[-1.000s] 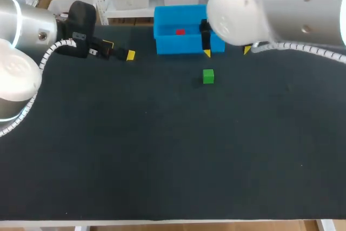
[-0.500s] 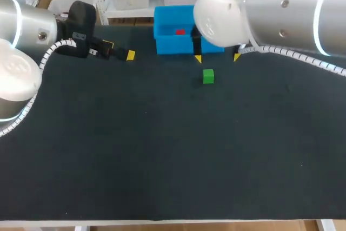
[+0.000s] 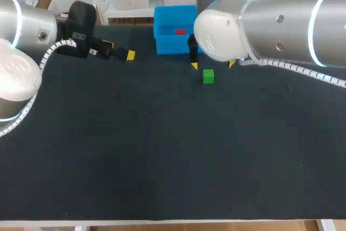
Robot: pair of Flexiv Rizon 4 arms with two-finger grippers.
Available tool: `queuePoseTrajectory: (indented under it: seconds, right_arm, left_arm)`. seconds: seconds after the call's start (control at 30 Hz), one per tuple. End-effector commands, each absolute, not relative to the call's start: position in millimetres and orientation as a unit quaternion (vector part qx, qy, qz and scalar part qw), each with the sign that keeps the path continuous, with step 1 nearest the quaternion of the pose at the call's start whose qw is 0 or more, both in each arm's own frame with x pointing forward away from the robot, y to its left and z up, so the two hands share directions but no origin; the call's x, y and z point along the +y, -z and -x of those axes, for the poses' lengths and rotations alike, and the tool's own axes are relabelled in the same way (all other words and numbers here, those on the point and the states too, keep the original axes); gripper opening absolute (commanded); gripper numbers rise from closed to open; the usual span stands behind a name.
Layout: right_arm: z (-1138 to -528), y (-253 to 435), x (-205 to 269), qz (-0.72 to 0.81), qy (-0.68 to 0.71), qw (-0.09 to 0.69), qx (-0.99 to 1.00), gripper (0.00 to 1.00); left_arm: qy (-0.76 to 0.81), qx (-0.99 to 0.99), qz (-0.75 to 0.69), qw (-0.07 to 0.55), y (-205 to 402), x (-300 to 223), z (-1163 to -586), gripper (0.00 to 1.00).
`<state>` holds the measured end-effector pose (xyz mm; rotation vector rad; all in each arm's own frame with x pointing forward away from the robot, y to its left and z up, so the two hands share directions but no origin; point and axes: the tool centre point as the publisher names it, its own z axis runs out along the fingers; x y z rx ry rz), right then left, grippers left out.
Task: Use the left arm to pick the red cube and place it into the blue plastic box first, then use the right arm to grasp the green cube and put it into the same blue plastic box after the first action is fully finished.
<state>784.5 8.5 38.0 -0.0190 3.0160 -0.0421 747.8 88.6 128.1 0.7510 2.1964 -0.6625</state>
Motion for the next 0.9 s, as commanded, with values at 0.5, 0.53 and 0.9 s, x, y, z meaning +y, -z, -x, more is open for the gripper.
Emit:
queuePoseTrajectory:
  seconds: [0.5,0.53,0.9]
  right_arm:
    - [-792,-10,11,0.011,-0.001,0.068,0.998,1.00]
    - [-793,-8,11,0.012,-0.002,0.069,0.998,1.00]
    - [-800,4,13,0.016,-0.010,0.071,0.997,1.00]
  left_arm:
    - [0.260,0.847,-0.292,0.359,-126,91,-747,1.00]
    - [0.260,0.847,-0.292,0.359,-126,91,-747,1.00]
    - [0.260,0.847,-0.292,0.359,-126,91,-747,1.00]
